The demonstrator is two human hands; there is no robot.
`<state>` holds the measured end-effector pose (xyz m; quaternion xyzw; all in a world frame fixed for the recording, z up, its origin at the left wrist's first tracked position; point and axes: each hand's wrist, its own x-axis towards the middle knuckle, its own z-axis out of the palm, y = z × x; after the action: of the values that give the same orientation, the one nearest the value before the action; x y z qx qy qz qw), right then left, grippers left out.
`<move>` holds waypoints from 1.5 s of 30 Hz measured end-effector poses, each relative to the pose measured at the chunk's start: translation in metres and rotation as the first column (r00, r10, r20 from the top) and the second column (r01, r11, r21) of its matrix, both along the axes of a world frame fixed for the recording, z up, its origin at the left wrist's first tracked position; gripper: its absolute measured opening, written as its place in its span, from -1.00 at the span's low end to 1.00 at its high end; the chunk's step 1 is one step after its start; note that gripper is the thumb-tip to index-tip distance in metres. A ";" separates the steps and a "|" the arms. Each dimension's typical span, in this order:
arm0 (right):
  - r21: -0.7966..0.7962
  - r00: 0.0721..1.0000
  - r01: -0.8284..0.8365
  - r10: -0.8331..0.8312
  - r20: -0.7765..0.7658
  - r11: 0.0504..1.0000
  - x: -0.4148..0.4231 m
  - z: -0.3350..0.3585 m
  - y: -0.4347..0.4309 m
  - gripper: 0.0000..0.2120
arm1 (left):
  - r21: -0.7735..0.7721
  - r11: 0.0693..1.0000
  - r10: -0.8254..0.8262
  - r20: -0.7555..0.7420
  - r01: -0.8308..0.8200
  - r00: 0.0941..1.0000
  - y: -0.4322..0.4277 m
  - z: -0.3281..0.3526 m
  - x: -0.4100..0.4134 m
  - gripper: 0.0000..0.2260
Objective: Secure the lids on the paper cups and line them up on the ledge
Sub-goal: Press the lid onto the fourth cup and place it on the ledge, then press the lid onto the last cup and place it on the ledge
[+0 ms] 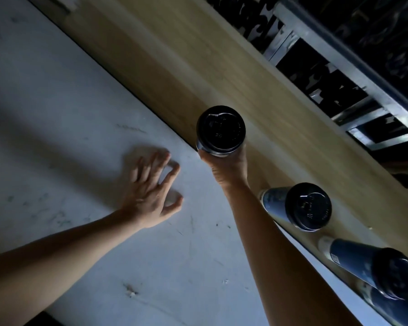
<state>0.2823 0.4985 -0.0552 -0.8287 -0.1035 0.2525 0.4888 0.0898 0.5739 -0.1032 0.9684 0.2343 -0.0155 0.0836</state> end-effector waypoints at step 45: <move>-0.467 0.695 -0.548 0.689 0.207 0.694 -0.355 0.149 0.302 -0.21 | -0.812 0.581 0.414 0.237 -0.054 0.879 0.361 0.109 -0.294 -0.12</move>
<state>-0.0728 0.8006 0.0933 -0.8503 -0.4213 0.2600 0.1784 -0.2039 0.9344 0.0057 0.7726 0.3097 0.0943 0.5462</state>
